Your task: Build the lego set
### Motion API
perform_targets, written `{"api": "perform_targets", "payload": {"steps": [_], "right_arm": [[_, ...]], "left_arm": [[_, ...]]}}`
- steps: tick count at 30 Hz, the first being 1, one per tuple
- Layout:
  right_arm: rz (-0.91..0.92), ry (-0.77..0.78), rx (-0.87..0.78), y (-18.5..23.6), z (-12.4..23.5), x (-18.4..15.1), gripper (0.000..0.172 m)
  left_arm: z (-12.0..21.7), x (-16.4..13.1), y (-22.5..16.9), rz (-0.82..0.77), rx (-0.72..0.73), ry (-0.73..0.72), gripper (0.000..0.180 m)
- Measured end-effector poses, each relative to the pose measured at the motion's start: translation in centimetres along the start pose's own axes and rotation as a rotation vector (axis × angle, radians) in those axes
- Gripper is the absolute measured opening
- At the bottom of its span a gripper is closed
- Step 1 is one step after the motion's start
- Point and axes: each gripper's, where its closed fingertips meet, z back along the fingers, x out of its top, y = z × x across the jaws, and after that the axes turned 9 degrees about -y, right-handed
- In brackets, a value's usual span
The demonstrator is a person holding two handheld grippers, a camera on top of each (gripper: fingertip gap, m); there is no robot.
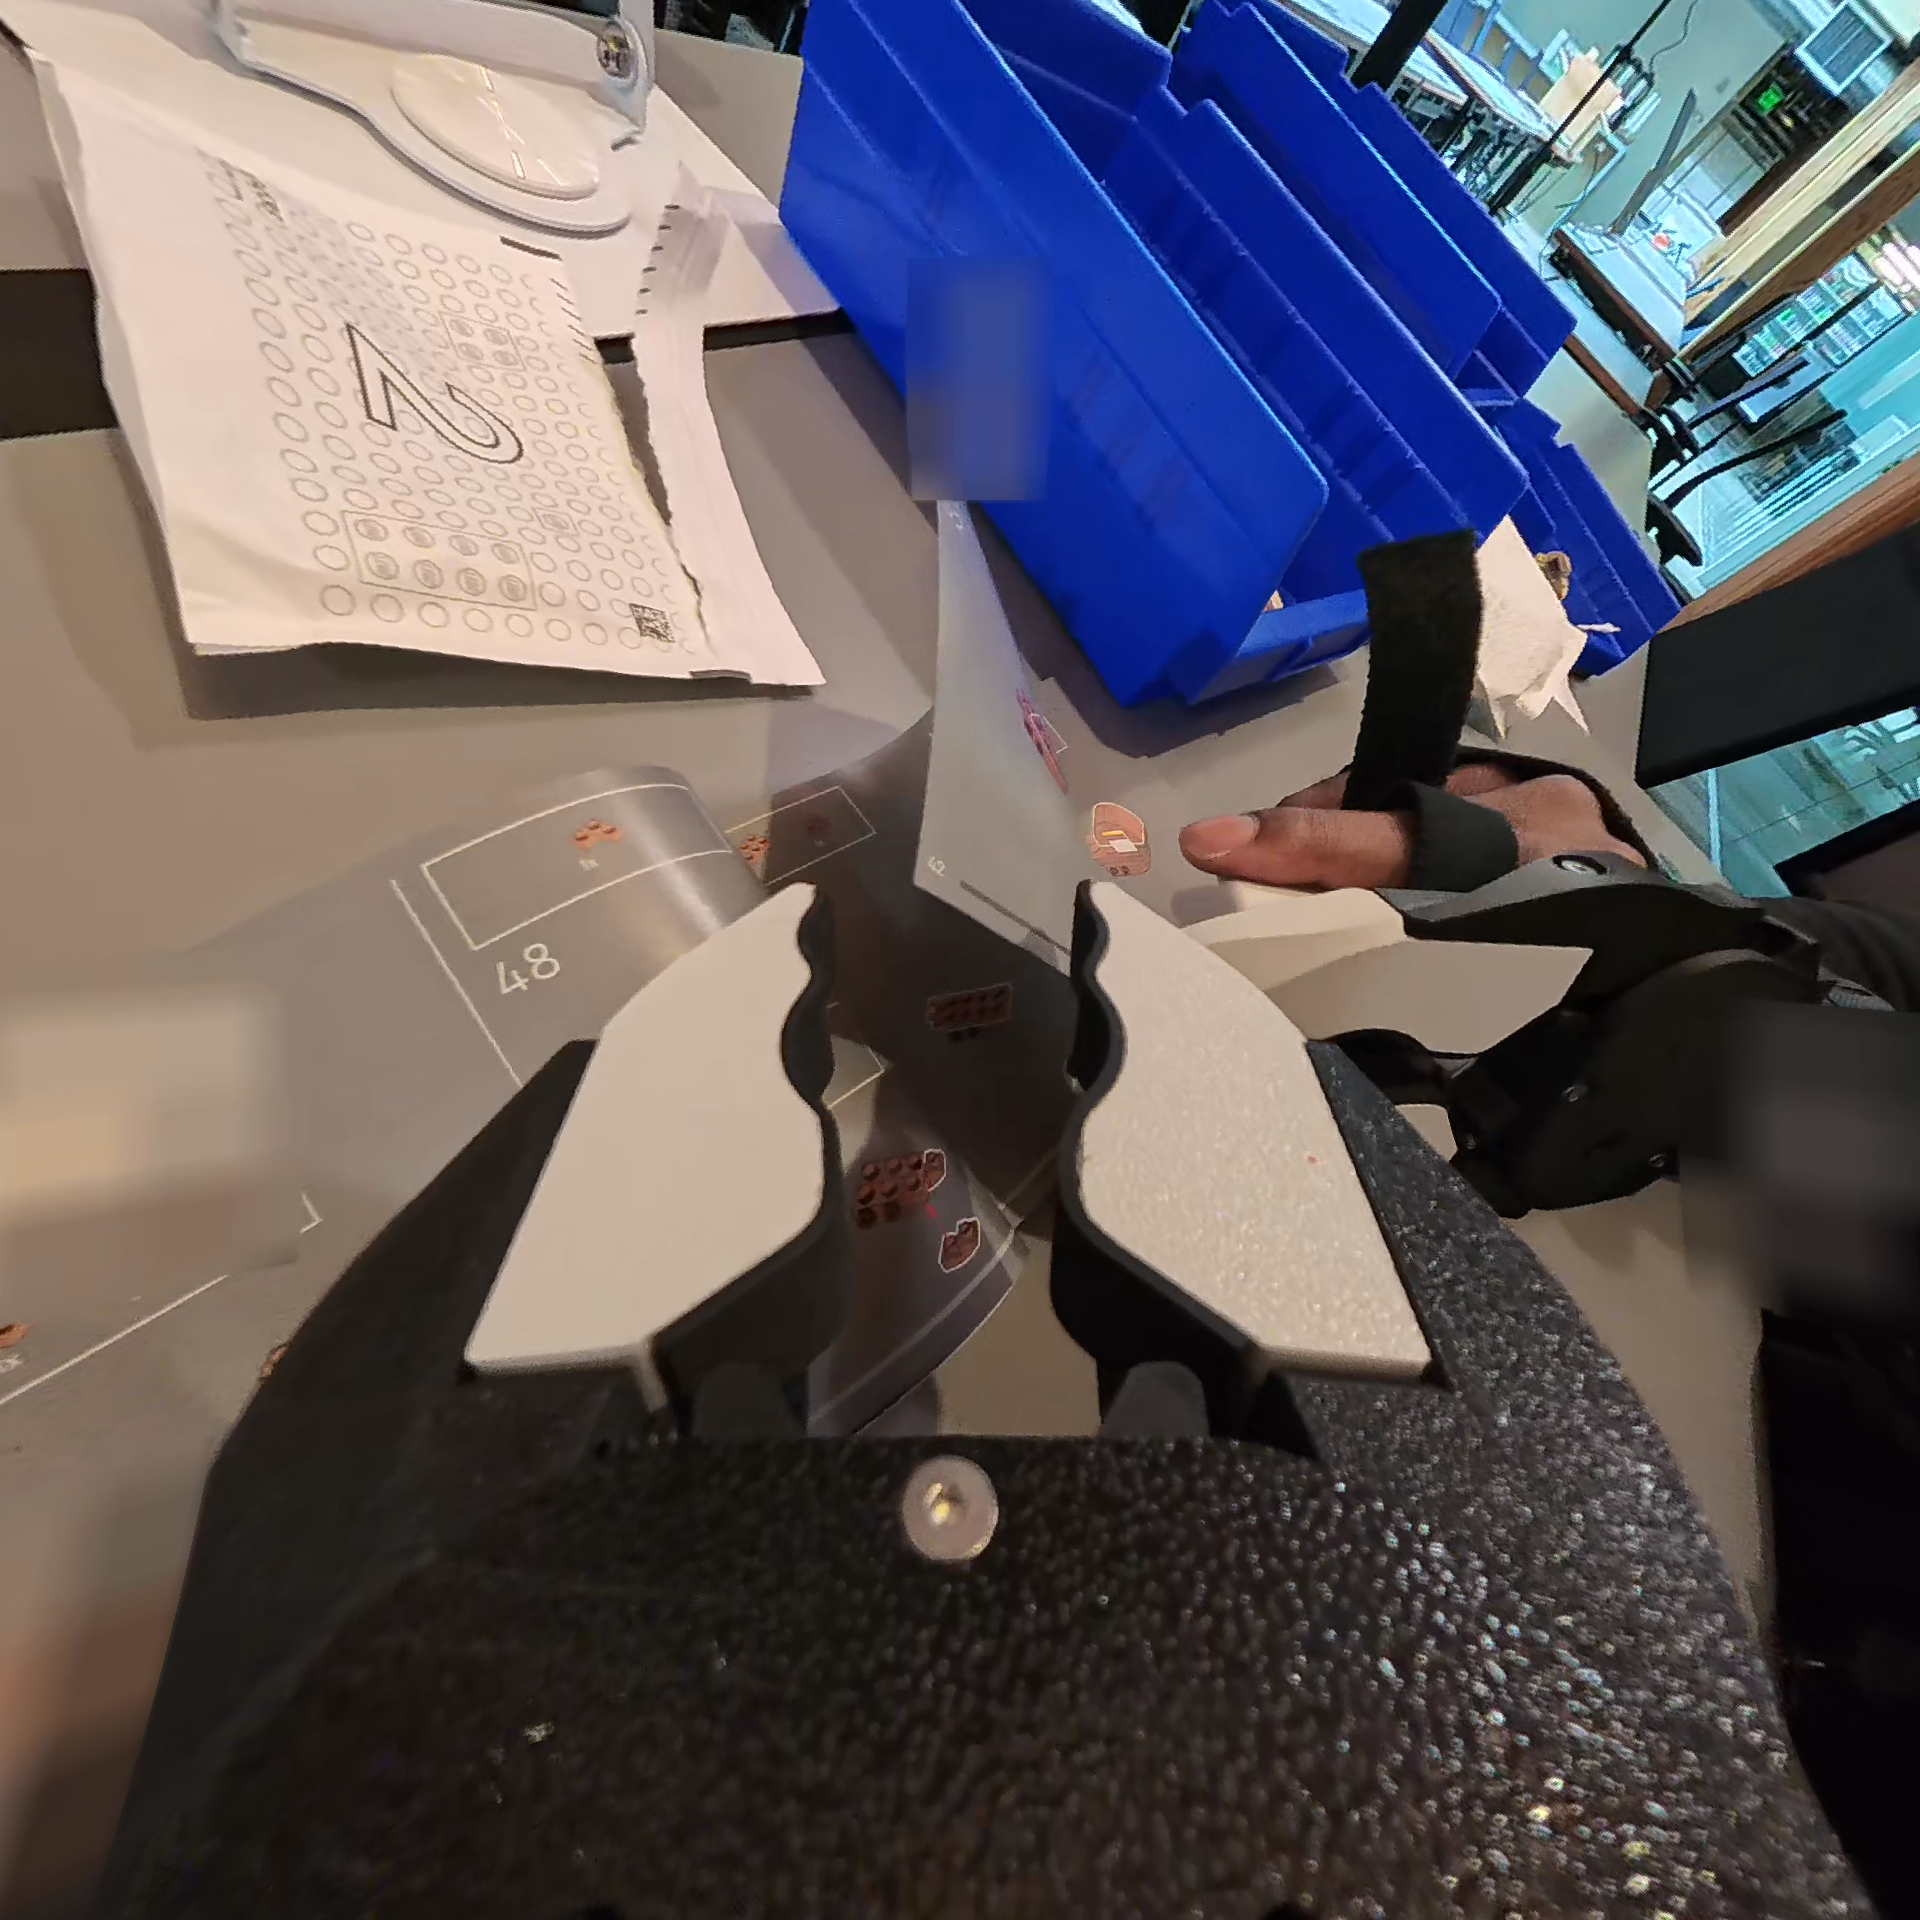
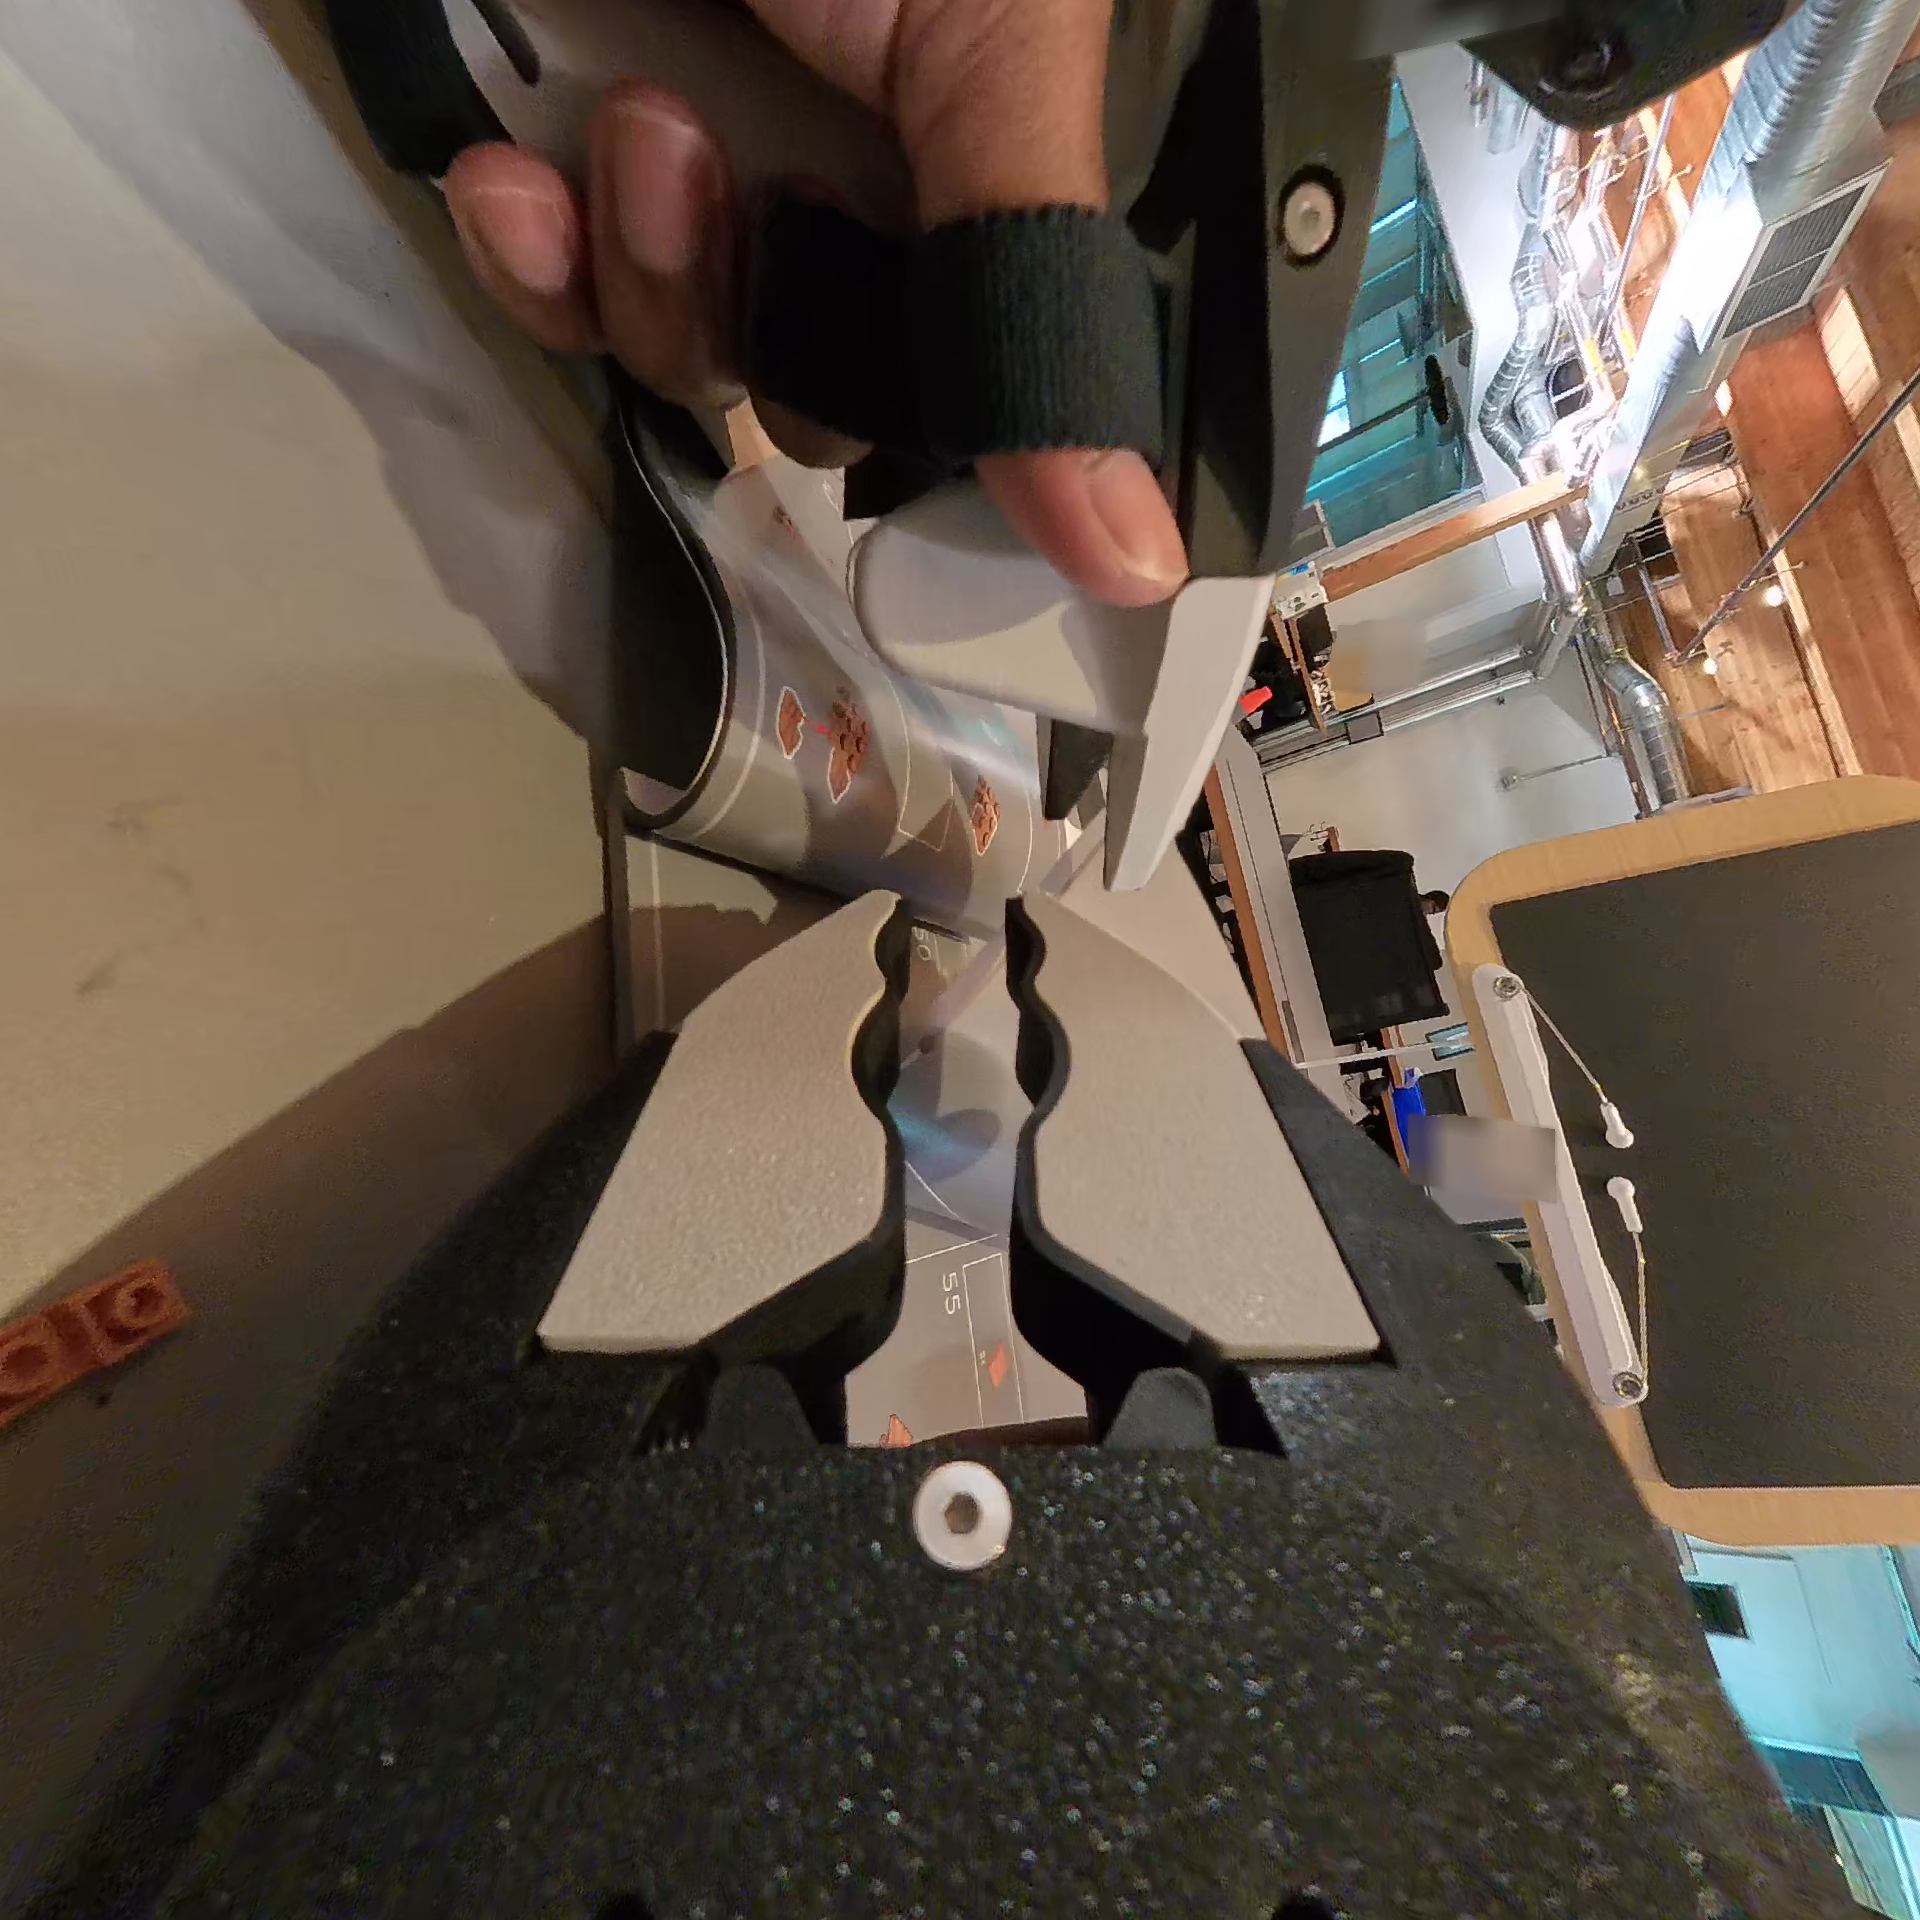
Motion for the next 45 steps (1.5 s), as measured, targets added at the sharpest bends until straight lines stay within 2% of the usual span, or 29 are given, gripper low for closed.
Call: {"api": "perform_targets", "payload": {"steps": [2,5,11,14,19,24,36,38,42,45], "right_arm": [[0.005,-0.002,0.004,0.1,0.0,0.0,0.017],[0.016,-0.002,0.01,0.3,-0.1,0.1,0.017],[0.046,-0.029,-0.016,-0.5,0.7,1.3,0.017],[-0.04,-0.041,-0.032,-1.9,1.2,1.4,0.017],[-0.257,0.03,-0.05,-4.3,1.2,-1.8,0.017],[-0.315,0.118,-0.017,-4.4,0.9,-4.0,0.017],[-0.311,0.191,0.13,-2.2,-2.4,-1.8,0.016],[-0.31,0.181,0.135,-2.3,-3.0,-1.1,0.016],[-0.307,0.171,0.142,-2.2,-3.9,-0.1,0.017],[-0.3,0.173,0.157,-1.9,-4.6,0.2,0.017]], "left_arm": [[-0.1,0.0,-0.1,0.006,-0.009,-0.005,0.037],[-0.1,0.1,-1.1,-0.005,-0.085,-0.018,0.0],[0.7,0.9,-1.2,0.021,-0.111,-0.083,0.0],[1.7,1.0,-0.8,0.042,-0.104,-0.109,0.0],[3.5,1.4,-0.2,0.073,-0.084,-0.159,0.0],[5.1,1.8,0.4,0.055,-0.053,-0.189,0.0],[8.5,0.7,2.5,0.066,0.007,-0.199,0.0],[9.3,0.6,2.8,0.071,0.023,-0.204,0.007],[11.5,0.1,3.5,-0.017,0.087,-0.153,0.023],[12.8,-0.8,3.6,-0.201,0.165,-0.05,0.028]]}}
